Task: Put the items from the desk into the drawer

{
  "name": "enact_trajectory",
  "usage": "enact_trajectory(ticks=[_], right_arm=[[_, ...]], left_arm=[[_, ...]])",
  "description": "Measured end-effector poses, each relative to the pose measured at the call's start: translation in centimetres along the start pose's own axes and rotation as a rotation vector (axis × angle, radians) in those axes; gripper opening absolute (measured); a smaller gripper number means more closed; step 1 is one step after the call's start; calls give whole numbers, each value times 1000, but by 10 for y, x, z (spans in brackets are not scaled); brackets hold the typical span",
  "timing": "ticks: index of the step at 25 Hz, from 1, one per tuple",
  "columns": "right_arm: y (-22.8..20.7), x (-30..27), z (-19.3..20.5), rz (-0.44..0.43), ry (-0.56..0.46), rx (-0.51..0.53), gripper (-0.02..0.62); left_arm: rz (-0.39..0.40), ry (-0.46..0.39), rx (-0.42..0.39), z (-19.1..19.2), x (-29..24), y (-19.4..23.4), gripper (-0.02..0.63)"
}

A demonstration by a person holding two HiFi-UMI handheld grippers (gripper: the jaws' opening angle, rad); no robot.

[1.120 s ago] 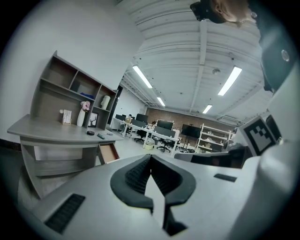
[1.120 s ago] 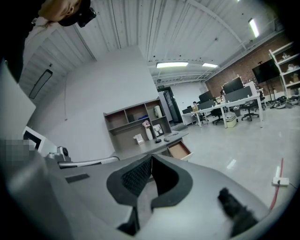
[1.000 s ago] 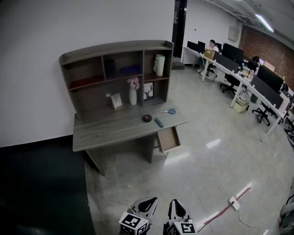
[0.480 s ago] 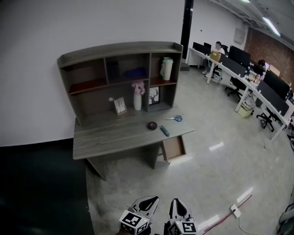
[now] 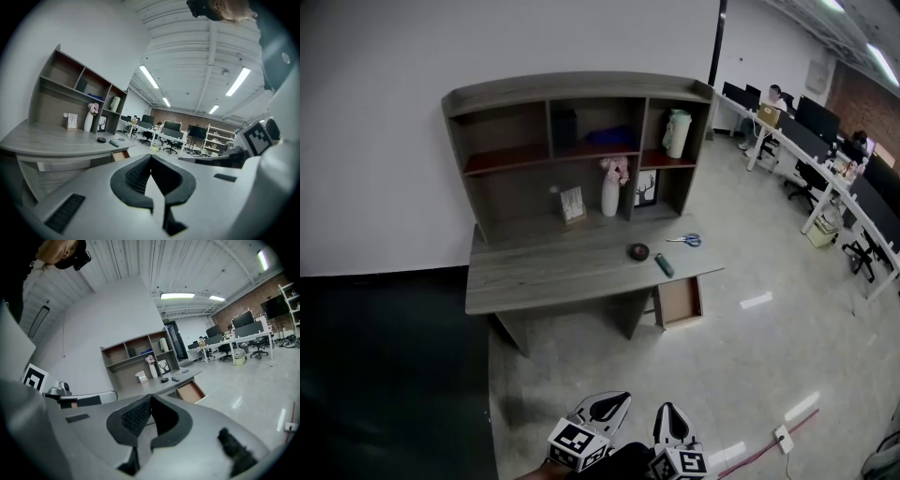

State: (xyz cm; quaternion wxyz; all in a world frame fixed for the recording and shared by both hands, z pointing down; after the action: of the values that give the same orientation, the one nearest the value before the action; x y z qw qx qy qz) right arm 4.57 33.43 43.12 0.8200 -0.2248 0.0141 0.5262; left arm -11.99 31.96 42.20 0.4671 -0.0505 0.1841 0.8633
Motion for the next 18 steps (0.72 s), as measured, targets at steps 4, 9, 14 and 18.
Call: enact_trajectory(ticks=[4,9,14,18], right_arm=[[3,-3,-8,-1,-1,-8,5],[-4,-17,-12,-7,0,6,5],[-17,-44,-20,-21,10,2,5],[-24,-68,-33,-47,8,23,5]], left_arm=[[-9,-12,17,-5,4,7,9],[-27,-27,17,-8,-11,19,9],[-38,-42,23,-21,-30,26,9],[-50,-27,8,-26,-52,36,9]])
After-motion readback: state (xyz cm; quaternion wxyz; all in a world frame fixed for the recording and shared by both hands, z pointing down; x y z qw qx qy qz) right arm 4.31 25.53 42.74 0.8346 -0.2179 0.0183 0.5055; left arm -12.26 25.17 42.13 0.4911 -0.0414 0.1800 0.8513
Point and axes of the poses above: the fingertips, and each gripper's own axes: x backward along the fingers, y to its left, z out of its underside, the point moved 8 cm from there along x, backward along the fingers, and after that the axes turned 5 degrees about -z, right-handed, at the moved point
